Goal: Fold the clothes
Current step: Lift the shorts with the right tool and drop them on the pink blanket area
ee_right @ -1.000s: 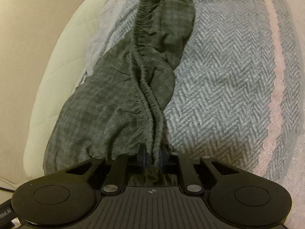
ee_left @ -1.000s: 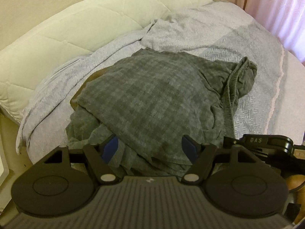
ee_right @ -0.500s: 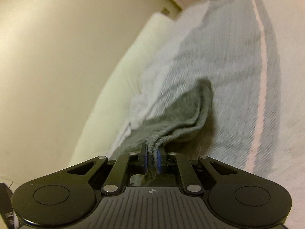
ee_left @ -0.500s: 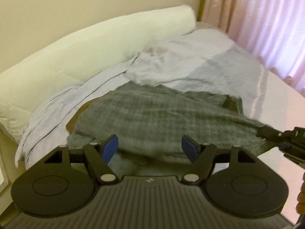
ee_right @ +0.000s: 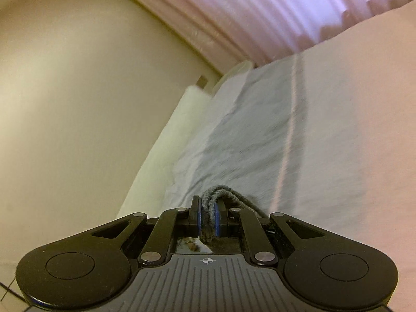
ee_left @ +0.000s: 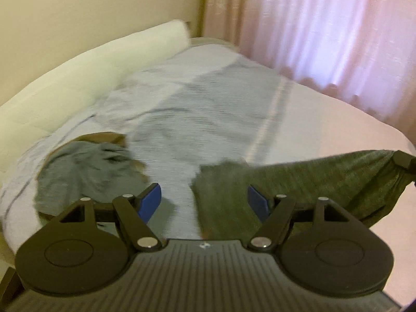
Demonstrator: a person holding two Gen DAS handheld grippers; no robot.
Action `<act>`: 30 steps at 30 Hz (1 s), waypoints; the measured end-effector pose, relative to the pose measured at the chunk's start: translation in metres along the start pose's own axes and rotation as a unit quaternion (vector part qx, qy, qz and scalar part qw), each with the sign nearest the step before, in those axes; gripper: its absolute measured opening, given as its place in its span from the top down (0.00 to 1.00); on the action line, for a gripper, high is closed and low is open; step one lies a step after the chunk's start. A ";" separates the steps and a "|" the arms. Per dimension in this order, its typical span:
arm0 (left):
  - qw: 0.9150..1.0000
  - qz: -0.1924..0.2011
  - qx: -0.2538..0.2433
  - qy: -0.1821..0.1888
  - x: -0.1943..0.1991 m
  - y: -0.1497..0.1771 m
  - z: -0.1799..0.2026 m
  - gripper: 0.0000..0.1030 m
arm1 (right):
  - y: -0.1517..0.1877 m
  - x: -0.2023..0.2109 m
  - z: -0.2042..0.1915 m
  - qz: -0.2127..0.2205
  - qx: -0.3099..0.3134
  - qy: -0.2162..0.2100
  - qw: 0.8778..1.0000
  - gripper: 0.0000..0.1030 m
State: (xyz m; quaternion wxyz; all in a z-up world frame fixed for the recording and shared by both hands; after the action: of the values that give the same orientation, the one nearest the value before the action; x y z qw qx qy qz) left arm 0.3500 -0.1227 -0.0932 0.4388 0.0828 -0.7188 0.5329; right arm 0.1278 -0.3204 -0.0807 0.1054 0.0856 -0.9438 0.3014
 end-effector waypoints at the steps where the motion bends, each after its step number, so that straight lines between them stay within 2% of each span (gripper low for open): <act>1: 1.000 0.002 -0.005 0.008 0.008 0.004 0.015 0.32 | -0.003 0.017 0.001 0.005 0.003 0.004 1.000 0.92; 9: 0.999 0.007 -0.027 0.041 0.070 0.041 0.103 0.32 | -0.023 0.141 0.003 0.048 0.030 0.018 0.998 0.92; 15: 0.998 0.013 -0.034 0.056 0.113 0.072 0.158 0.32 | -0.043 0.243 -0.009 0.096 0.072 0.004 0.993 0.92; 16: 0.998 0.013 -0.036 0.057 0.119 0.078 0.167 0.32 | -0.043 0.258 -0.012 0.099 0.084 0.001 0.992 0.92; 18: 0.997 0.007 -0.044 0.060 0.128 0.092 0.183 0.32 | -0.037 0.278 -0.006 0.071 0.095 0.021 0.993 0.92; 19: 0.997 0.004 -0.048 0.061 0.132 0.099 0.191 0.32 | -0.033 0.289 -0.002 0.056 0.100 0.033 0.993 0.86; 20: 0.997 0.001 -0.053 0.062 0.135 0.106 0.199 0.32 | -0.024 0.295 0.006 0.038 0.096 0.048 0.994 0.76; 21: 0.996 -0.005 -0.060 0.064 0.138 0.113 0.206 0.32 | -0.012 0.303 0.020 0.025 0.081 0.073 0.994 0.45; 22: 0.995 -0.012 -0.069 0.066 0.141 0.121 0.214 0.32 | 0.001 0.311 0.033 0.013 0.065 0.098 0.993 0.20; 26: 0.989 -0.038 -0.118 0.076 0.148 0.149 0.244 0.31 | 0.057 0.347 0.087 -0.028 -0.010 0.186 0.982 0.19; 30: 0.980 -0.056 -0.174 0.086 0.148 0.174 0.265 0.31 | 0.110 0.386 0.130 -0.057 -0.076 0.258 0.961 0.19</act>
State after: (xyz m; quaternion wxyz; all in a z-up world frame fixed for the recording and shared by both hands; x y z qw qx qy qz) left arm 0.0155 -0.2206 -0.1201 0.5353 -0.0006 -0.7544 0.3799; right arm -0.2874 -0.3467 -0.1484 0.3684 0.0501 -0.8983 0.2339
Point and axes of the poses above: each gripper's, at about its wrist camera, not at the fingertips, and x roughly against the way its jaws point, z to its right, y to its underside, the point moved 6 cm from there along -x, roughly the way its jaws point, and after that the axes turned 12 degrees about -y, right-handed, at the moved point
